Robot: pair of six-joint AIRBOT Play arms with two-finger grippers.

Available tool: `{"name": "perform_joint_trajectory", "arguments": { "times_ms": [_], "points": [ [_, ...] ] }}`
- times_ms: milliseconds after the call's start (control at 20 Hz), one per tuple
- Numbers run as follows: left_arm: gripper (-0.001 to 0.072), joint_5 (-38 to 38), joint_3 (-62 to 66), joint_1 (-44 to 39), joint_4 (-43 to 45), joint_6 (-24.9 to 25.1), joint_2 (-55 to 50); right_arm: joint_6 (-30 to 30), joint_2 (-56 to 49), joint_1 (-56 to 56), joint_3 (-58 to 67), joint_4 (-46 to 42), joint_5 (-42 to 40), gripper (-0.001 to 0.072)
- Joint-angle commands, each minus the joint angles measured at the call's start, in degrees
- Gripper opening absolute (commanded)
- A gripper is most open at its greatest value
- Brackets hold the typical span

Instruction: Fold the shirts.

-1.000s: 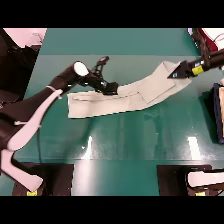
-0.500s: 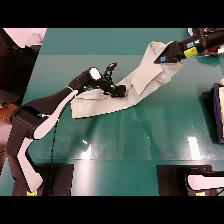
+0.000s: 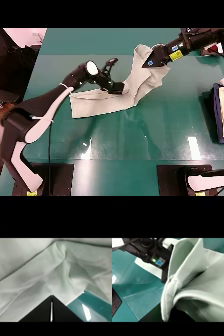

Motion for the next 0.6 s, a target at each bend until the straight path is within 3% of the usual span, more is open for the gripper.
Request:
{"name": "perform_joint_trajectory", "arguments": {
  "times_ms": [0,300,550],
  "points": [
    [0.0023,-4.9,0.1,3.8,6.1,0.1,5.8,-1.5,-0.4,1.5,0.0,0.1,-1.4,0.0016],
    [0.0024,-13.6,0.1,18.1,15.8,0.7,20.5,-3.0,-3.3,10.5,0.1,0.4,-7.1,0.0017],
    [0.0024,-19.5,0.1,26.0,20.5,1.4,29.9,-7.5,-12.3,24.1,0.1,0.5,-19.7,0.0019]
  ]
}}
